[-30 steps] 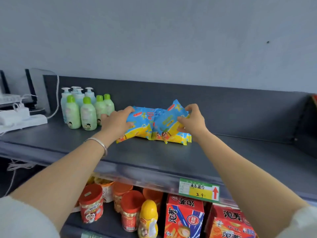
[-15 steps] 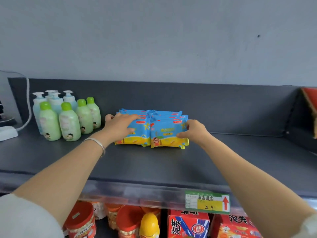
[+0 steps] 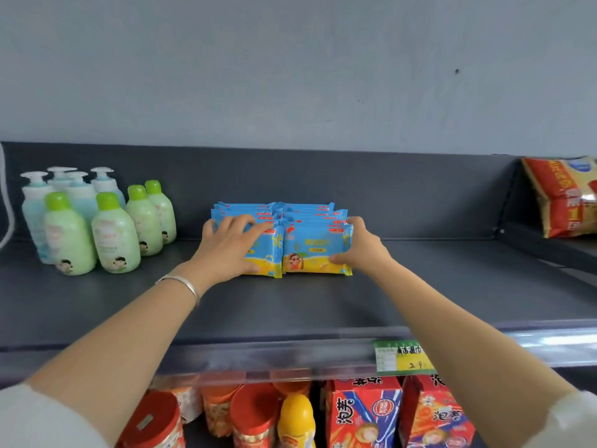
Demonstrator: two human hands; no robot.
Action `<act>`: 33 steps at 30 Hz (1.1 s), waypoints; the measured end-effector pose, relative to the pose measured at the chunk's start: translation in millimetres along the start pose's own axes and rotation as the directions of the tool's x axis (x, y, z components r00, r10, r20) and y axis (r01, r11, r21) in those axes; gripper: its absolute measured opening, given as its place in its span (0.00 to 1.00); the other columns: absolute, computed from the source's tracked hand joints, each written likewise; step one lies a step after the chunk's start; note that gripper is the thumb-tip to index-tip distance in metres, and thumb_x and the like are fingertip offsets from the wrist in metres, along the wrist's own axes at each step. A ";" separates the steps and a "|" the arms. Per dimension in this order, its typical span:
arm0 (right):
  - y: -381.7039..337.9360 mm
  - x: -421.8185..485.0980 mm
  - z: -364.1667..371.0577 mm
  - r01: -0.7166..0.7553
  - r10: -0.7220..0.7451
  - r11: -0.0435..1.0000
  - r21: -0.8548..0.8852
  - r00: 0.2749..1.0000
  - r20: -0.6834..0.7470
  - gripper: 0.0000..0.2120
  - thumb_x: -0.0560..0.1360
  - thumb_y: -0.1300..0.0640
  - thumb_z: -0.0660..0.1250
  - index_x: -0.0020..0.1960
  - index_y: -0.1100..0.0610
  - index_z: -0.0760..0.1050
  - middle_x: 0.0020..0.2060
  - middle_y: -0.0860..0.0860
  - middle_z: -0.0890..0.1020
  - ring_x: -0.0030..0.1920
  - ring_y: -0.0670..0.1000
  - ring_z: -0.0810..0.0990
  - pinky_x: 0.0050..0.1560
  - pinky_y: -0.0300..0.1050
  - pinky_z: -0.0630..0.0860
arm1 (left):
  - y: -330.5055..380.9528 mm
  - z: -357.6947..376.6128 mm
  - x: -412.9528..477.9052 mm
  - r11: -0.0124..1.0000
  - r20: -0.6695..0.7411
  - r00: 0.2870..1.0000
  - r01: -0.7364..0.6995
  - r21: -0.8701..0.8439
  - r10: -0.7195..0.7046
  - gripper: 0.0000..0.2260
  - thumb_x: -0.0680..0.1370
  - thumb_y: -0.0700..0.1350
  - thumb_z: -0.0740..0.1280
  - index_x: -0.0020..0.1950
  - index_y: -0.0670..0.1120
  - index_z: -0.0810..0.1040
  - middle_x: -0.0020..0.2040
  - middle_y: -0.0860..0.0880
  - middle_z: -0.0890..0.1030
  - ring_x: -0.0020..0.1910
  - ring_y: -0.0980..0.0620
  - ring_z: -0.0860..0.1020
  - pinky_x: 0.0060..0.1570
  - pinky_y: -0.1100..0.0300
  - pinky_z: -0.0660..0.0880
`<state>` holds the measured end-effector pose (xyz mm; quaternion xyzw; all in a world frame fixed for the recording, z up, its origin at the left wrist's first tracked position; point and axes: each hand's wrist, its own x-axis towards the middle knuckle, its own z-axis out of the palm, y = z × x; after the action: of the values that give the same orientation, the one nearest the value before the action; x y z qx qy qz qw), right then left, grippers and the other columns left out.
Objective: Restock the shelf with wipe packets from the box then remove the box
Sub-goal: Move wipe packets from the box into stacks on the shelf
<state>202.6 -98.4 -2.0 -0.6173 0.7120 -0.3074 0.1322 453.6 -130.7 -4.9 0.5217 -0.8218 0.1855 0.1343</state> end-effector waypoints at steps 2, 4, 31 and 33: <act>-0.9 -2.8 2.4 0.016 -0.017 0.999 -0.049 0.999 -0.031 0.38 0.69 0.53 0.73 0.72 0.50 0.56 0.57 0.52 0.74 0.49 0.53 0.75 0.45 0.48 0.75 | 1.5 2.0 -1.4 0.999 -0.034 0.999 0.007 0.038 -0.006 0.35 0.73 0.60 0.66 0.75 0.59 0.52 0.69 0.53 0.60 0.69 0.49 0.60 0.66 0.46 0.55; -2.8 -5.9 4.4 0.022 -0.034 0.988 -0.152 0.997 -0.076 0.37 0.69 0.51 0.73 0.71 0.49 0.57 0.59 0.53 0.71 0.53 0.55 0.75 0.45 0.49 0.73 | 3.6 3.1 -2.8 0.998 -0.057 0.998 0.013 0.054 -0.010 0.35 0.74 0.60 0.66 0.75 0.58 0.51 0.69 0.52 0.60 0.68 0.48 0.60 0.66 0.45 0.55; -5.4 -74.3 -31.5 0.166 -0.388 0.784 -0.598 0.883 -0.264 0.20 0.78 0.49 0.62 0.68 0.51 0.68 0.63 0.51 0.73 0.61 0.57 0.70 0.53 0.50 0.69 | 82.5 -48.3 -7.3 0.969 -0.275 0.955 -0.163 -0.184 0.108 0.17 0.79 0.50 0.61 0.67 0.51 0.69 0.61 0.51 0.75 0.61 0.48 0.71 0.58 0.52 0.65; 12.9 -85.7 -48.0 0.132 -0.378 0.780 -0.612 0.878 -0.293 0.19 0.78 0.50 0.62 0.67 0.52 0.69 0.62 0.51 0.73 0.61 0.58 0.70 0.52 0.50 0.68 | 109.4 -56.4 -3.4 0.961 -0.331 0.935 -0.199 -0.193 0.127 0.16 0.78 0.48 0.62 0.66 0.50 0.71 0.59 0.49 0.77 0.59 0.45 0.73 0.55 0.51 0.66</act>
<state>182.5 -2.2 11.1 -0.6441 0.6899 -0.2129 -0.2525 357.3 -60.6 26.2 0.3967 -0.8460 0.1833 0.3055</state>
